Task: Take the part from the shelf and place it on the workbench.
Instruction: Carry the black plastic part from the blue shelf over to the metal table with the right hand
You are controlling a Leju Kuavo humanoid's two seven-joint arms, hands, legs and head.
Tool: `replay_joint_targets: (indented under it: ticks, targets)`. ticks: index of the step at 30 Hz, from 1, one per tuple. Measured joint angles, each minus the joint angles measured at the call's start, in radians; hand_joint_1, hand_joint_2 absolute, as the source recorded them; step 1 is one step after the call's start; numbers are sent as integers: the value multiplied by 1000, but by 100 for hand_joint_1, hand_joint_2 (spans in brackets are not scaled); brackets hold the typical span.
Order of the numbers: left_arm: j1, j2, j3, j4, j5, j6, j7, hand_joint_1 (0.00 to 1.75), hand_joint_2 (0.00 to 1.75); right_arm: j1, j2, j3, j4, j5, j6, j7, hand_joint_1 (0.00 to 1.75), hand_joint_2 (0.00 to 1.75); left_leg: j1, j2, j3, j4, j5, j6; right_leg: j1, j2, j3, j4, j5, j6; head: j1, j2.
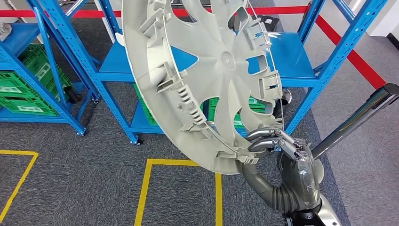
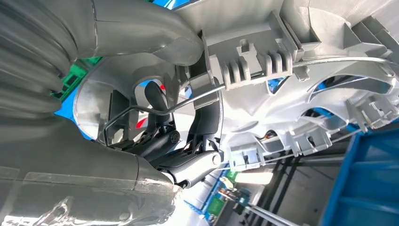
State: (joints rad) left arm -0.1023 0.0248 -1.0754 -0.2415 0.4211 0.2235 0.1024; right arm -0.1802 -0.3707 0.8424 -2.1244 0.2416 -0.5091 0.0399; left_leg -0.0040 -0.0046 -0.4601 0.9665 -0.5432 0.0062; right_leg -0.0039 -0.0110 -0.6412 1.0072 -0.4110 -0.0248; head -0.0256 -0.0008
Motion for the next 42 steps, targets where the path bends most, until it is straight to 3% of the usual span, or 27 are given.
replay_joint_targets:
  ticks: [2, 3, 5, 6, 7, 8, 9, 11, 13, 14, 16, 17, 19, 21, 22, 24, 26, 28, 30, 32, 33, 36, 37, 38, 39, 41, 42]
  targets:
    - [3, -1, 0, 0, 1, -2, 5, 0, 175, -1, -1, -2, 0, 0, 0, 0, 175, 175, 3, 3, -15, -8, 24, 12, -2, 2, -9, 5, -11, 12, 1, 0]
    - [4, -2, 0, 0, 1, -3, 7, 0, 175, -1, -2, -3, 0, -1, -1, 0, 175, 175, 6, 4, -26, -12, 38, 18, -2, 3, -20, 30, -45, 17, 4, 0]
    - [3, -3, 0, 0, 1, -3, 12, 0, 175, -1, -4, -6, 0, -3, -1, 0, 175, 175, 7, 6, -51, -12, 63, 25, -5, 5, -52, 141, -149, 26, 14, 0]
    - [3, -3, 0, 0, 1, -3, 13, 0, 175, 0, -4, -7, 0, -4, -1, 0, 175, 175, 6, 6, -68, -10, 75, 26, -6, 5, -64, 209, -187, 30, 18, 0]
    - [3, -4, 0, 0, 1, -3, 14, 0, 175, 0, -5, -8, 0, -6, -1, 0, 175, 175, 6, 6, -86, -7, 86, 25, -7, 5, -68, 260, -200, 32, 21, 0]
    - [3, -4, 0, 0, 2, -3, 14, 0, 175, 0, -6, -8, 1, -8, -1, 0, 175, 175, 6, 6, -104, -3, 97, 24, -7, 4, -59, 283, -188, 34, 23, 0]
    - [3, -5, 0, 0, 4, -3, 14, 0, 175, -1, -6, -8, 1, -10, -1, 0, 175, 175, 6, 6, -123, 2, 108, 22, -7, 4, -33, 271, -161, 34, 24, 0]
    - [3, -6, 0, 0, 9, -2, 13, 0, 175, -3, -6, -8, 1, -12, 0, 0, 175, 175, 6, 6, -158, 17, 124, 16, -7, 4, 66, 153, -123, 29, 27, 0]
    - [3, -7, 0, 0, 12, 0, 10, 0, 175, -7, -6, -8, 0, -13, 1, 0, 175, 175, 3, 5, -183, 31, 140, 6, -4, 5, 157, 16, -139, 18, 27, 0]
    - [3, -7, 0, 0, 13, 0, 9, 0, 175, -9, -7, -8, 0, -14, 2, 0, 175, 175, 3, 5, -190, 34, 149, 0, -2, 6, 175, -19, -151, 12, 26, 0]
    - [4, -7, 0, 0, 13, 2, 6, 0, 175, -12, -7, -8, 1, -15, 4, 0, 175, 175, 5, 4, -200, 34, 164, -12, -1, 6, 163, -25, -142, -2, 24, 0]
    - [5, -6, 0, 1, 13, 2, 6, 0, 175, -13, -7, -8, 1, -15, 5, -1, 175, 175, 6, 4, -207, 41, 152, -18, -2, 5, 154, -25, -133, -11, 23, 0]
    - [8, -6, 0, 1, 14, 4, 3, 0, 175, -16, -7, -8, 1, -16, 6, -2, 175, 175, 9, 4, -229, 109, 73, -29, -6, 1, 133, -25, -111, -24, 16, 0]
    - [9, -6, 0, 2, 15, 4, 2, 0, 175, -17, -7, -8, 1, -18, 7, -2, 175, 175, 12, 4, -257, 238, -23, -37, -4, 0, 109, -23, -90, -29, 9, 0]
    - [9, -6, 0, 2, 15, 4, 2, 0, 175, -18, -7, -7, 1, -18, 7, -2, 175, 175, 12, 4, -261, 292, -42, -39, -4, 0, 95, -20, -81, -29, 8, 0]
    - [9, -6, 0, 2, 15, 3, 1, 0, 175, -18, -7, -7, 1, -18, 7, -2, 175, 175, 12, 4, -227, 315, -18, -37, -2, 0, 63, -12, -62, -27, 6, 0]
    - [7, -6, 0, 2, 15, 3, 1, 0, 175, -18, -7, -6, 1, -18, 7, -2, 175, 175, 10, 3, -132, 210, 23, -25, -1, 1, 34, -2, -46, -24, 2, 0]
    - [3, -4, 0, 2, 15, 2, 1, 0, 175, -18, -7, -7, 1, -18, 7, -3, 175, 175, 5, 2, -36, 71, 15, -12, 2, 2, 16, 5, -31, -15, -1, 0]
    - [1, -3, 0, 2, 15, 2, 1, 0, 175, -20, -7, -7, 1, -18, 7, -4, 175, 175, -1, 2, -6, 10, 4, -2, 1, 0, 9, 4, -14, -3, -1, 0]
    - [2, -4, 0, 2, 15, 2, 1, 0, 175, -20, -7, -6, 1, -18, 7, -7, 175, 175, 1, 5, -20, 2, 22, 11, 0, 1, 1, 11, -15, 9, -1, 0]
    - [3, -5, 0, 2, 15, 1, 2, 0, 175, -20, -7, -6, 1, -18, 7, -8, 175, 175, 3, 7, -29, -2, 33, 19, 0, 2, -8, 32, -40, 14, 2, 0]
    - [2, -5, 0, 3, 16, 1, 2, 0, 175, -20, -8, -5, 1, -18, 6, -12, 175, 175, 4, 10, -66, -4, 67, 31, -3, 6, -49, 189, -182, 24, 17, 0]
    - [2, -5, 0, 3, 16, 1, 2, 0, 175, -20, -8, -5, 1, -18, 6, -12, 175, 175, 3, 10, -80, -2, 78, 31, -4, 6, -55, 243, -208, 26, 20, 0]
    - [2, -5, 0, 3, 16, 0, 2, 0, 175, -20, -8, -3, 1, -18, 7, -13, 175, 175, 3, 10, -96, 1, 90, 30, -5, 5, -51, 275, -208, 27, 22, 0]
    - [2, -6, 0, 3, 17, 0, 2, 0, 175, -20, -8, -2, 1, -18, 7, -13, 175, 175, 3, 10, -114, 5, 100, 28, -5, 5, -33, 277, -187, 27, 23, 0]
    - [2, -7, 0, 3, 18, -1, 3, 0, 175, -20, -8, 0, 1, -18, 7, -13, 175, 175, 3, 9, -149, 19, 117, 24, -5, 5, 44, 190, -133, 23, 26, 0]
    - [2, -8, 0, 3, 19, -1, 3, 0, 175, -20, -8, 0, 1, -18, 7, -13, 175, 175, 1, 9, -164, 27, 124, 20, -3, 5, 96, 113, -127, 19, 27, 0]
